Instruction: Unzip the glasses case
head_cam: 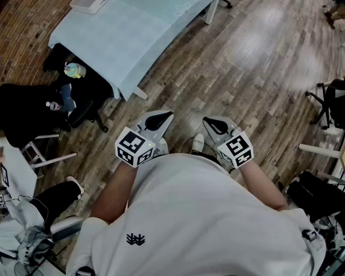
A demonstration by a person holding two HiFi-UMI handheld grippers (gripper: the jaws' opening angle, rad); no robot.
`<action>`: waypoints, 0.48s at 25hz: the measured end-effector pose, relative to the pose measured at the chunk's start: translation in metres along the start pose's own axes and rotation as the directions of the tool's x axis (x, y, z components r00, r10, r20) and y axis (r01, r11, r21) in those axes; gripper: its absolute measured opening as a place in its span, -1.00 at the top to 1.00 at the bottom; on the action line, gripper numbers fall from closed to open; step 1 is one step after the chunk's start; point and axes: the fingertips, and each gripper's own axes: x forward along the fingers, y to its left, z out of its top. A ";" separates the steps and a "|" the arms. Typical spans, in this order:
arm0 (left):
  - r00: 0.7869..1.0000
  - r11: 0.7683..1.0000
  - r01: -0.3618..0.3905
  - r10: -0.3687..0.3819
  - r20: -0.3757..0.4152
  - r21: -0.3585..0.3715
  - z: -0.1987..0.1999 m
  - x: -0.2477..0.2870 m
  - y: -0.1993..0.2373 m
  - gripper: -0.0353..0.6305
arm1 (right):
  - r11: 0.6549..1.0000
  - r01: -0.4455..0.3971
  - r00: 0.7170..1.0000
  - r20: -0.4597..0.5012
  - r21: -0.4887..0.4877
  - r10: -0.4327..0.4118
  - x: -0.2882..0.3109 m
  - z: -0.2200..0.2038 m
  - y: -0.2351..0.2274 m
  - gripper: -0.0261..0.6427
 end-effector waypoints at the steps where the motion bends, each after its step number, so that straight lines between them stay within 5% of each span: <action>1: 1.000 1.000 0.007 -0.007 0.004 0.002 0.000 -0.009 0.005 0.74 | 1.000 0.002 1.000 0.002 0.004 -0.002 0.008 0.003 0.010 0.92; 8: 1.000 1.000 0.025 -0.025 -0.006 -0.006 -0.020 -0.064 0.045 0.74 | 1.000 -0.008 1.000 -0.001 0.009 0.008 0.059 0.020 0.068 0.92; 12: 0.999 1.000 0.030 -0.030 -0.009 -0.008 -0.021 -0.060 0.054 0.74 | 1.000 -0.001 1.000 -0.007 0.009 0.001 0.063 0.027 0.065 0.92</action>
